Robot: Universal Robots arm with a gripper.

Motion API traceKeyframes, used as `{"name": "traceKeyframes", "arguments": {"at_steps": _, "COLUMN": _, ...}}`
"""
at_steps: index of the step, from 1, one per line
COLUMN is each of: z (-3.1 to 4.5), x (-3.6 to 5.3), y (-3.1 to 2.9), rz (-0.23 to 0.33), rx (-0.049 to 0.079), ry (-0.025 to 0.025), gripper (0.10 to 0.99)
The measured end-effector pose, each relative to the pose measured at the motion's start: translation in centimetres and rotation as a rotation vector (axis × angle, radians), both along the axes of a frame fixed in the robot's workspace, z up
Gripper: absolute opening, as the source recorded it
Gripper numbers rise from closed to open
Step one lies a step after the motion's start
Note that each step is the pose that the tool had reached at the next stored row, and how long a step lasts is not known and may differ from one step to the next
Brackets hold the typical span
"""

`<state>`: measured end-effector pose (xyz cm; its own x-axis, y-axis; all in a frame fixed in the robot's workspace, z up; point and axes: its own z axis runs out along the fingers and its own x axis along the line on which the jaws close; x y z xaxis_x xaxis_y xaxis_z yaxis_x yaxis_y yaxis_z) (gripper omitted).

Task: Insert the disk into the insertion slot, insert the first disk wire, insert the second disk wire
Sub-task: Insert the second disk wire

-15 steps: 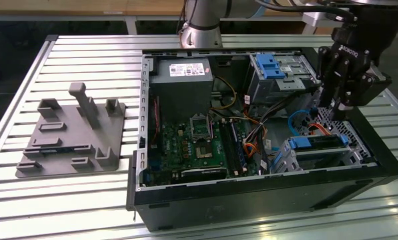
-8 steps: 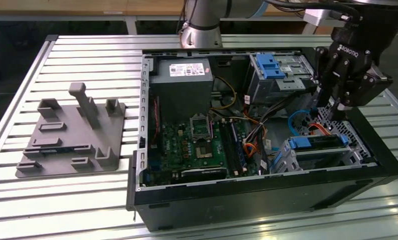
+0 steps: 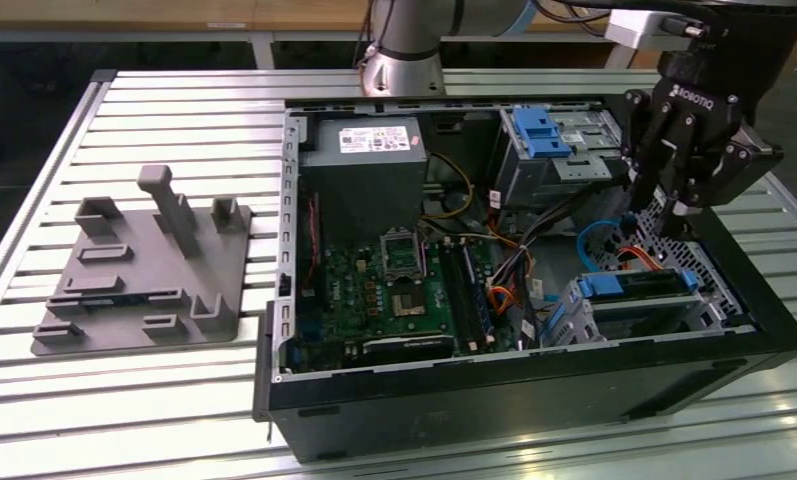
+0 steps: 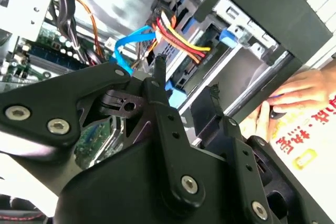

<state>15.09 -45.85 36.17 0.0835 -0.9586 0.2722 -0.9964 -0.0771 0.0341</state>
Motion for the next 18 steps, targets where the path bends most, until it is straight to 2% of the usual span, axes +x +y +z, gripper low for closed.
{"name": "traceKeyframes", "arguments": {"at_steps": 2, "z": -0.01, "x": -0.12, "y": 0.02, "rz": 0.003, "rx": -0.017, "ry": 0.0133, "gripper": 0.475}}
{"name": "traceKeyframes", "arguments": {"at_steps": 3, "z": -0.01, "x": -0.17, "y": 0.02, "rz": 0.008, "rx": -0.024, "ry": 0.0162, "gripper": 0.475}}
{"name": "traceKeyframes", "arguments": {"at_steps": 6, "z": -0.05, "x": -0.23, "y": 0.02, "rz": 0.037, "rx": -0.037, "ry": 0.0207, "gripper": 0.475}}
{"name": "traceKeyframes", "arguments": {"at_steps": 9, "z": -0.25, "x": -0.5, "y": 0.02, "rz": 0.067, "rx": -0.038, "ry": 0.0209, "gripper": 0.475}}
{"name": "traceKeyframes", "arguments": {"at_steps": 12, "z": -0.45, "x": -1.51, "y": 0.03, "rz": 0.071, "rx": -0.039, "ry": 0.0208, "gripper": 0.475}}
{"name": "traceKeyframes", "arguments": {"at_steps": 14, "z": -0.46, "x": -1.69, "y": 0.23, "rz": 0.075, "rx": -0.047, "ry": 0.0209, "gripper": 0.475}}
{"name": "traceKeyframes", "arguments": {"at_steps": 18, "z": -0.53, "x": -1.71, "y": 0.77, "rz": 0.082, "rx": -0.064, "ry": 0.0107, "gripper": 0.475}}
